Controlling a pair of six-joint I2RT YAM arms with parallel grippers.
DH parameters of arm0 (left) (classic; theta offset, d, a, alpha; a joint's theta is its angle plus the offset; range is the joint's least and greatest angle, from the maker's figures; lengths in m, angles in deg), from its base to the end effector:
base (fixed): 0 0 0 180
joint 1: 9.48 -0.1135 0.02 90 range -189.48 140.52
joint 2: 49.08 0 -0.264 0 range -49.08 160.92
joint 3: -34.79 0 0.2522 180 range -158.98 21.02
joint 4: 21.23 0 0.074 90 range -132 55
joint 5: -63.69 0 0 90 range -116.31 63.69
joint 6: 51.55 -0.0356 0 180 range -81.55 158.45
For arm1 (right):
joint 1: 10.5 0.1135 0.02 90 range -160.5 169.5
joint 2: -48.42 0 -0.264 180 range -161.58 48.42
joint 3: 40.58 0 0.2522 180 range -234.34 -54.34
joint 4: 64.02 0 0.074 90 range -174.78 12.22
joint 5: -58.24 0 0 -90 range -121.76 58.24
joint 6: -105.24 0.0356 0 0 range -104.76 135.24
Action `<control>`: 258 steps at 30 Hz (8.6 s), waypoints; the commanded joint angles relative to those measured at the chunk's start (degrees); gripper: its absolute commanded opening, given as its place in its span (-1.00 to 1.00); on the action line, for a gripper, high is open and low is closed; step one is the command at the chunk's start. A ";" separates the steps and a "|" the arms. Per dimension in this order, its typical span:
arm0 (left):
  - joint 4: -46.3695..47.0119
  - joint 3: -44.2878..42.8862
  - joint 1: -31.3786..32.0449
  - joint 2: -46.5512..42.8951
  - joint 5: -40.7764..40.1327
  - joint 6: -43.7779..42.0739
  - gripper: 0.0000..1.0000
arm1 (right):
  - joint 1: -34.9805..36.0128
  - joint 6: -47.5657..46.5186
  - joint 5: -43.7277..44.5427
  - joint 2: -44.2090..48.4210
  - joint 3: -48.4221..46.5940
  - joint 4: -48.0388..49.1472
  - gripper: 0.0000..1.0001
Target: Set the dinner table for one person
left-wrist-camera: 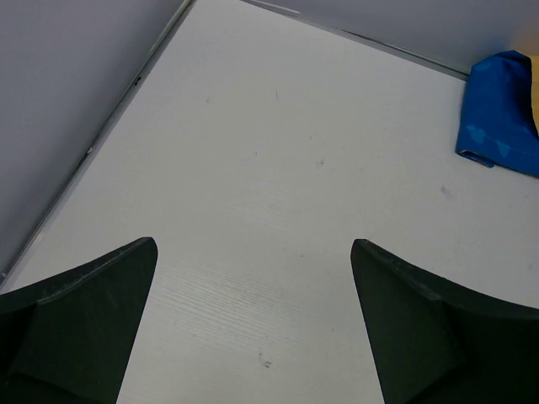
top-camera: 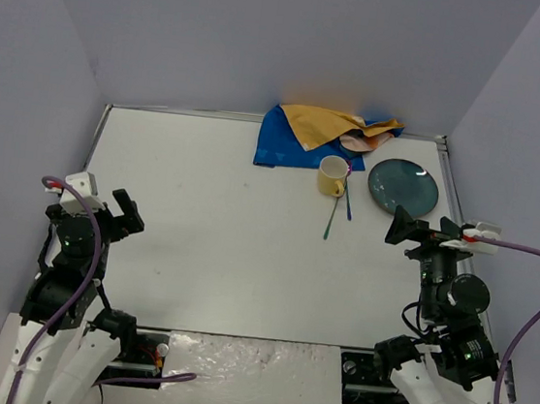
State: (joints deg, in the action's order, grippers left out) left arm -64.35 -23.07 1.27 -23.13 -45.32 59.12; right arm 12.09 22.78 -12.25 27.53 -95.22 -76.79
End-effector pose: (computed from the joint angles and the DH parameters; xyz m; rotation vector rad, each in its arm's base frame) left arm 0.1027 -0.0077 0.3414 -0.3889 1.7133 -0.1065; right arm 0.0816 0.0211 0.3863 0.1396 1.2225 0.2531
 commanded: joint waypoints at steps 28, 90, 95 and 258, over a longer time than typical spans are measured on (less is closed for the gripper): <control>23.21 -33.13 2.20 67.72 23.97 13.45 0.94 | 0.26 7.96 -4.07 -18.09 -3.74 5.46 1.00; -3.08 -56.04 4.63 68.78 8.82 -2.98 -1.00 | 0.54 7.68 -27.25 -34.14 -7.54 8.09 1.00; -2.87 -38.56 4.37 59.43 6.46 2.58 -1.00 | 1.79 7.94 -31.31 -38.99 -7.46 9.29 0.99; -2.21 -39.05 -2.39 83.49 10.27 7.19 0.86 | 17.31 16.44 -11.98 -60.18 -5.42 -3.65 -1.00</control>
State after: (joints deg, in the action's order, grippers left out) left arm -67.45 -60.40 -1.69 63.43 -31.86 62.84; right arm 29.92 39.25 -25.07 -33.27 -98.87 -81.07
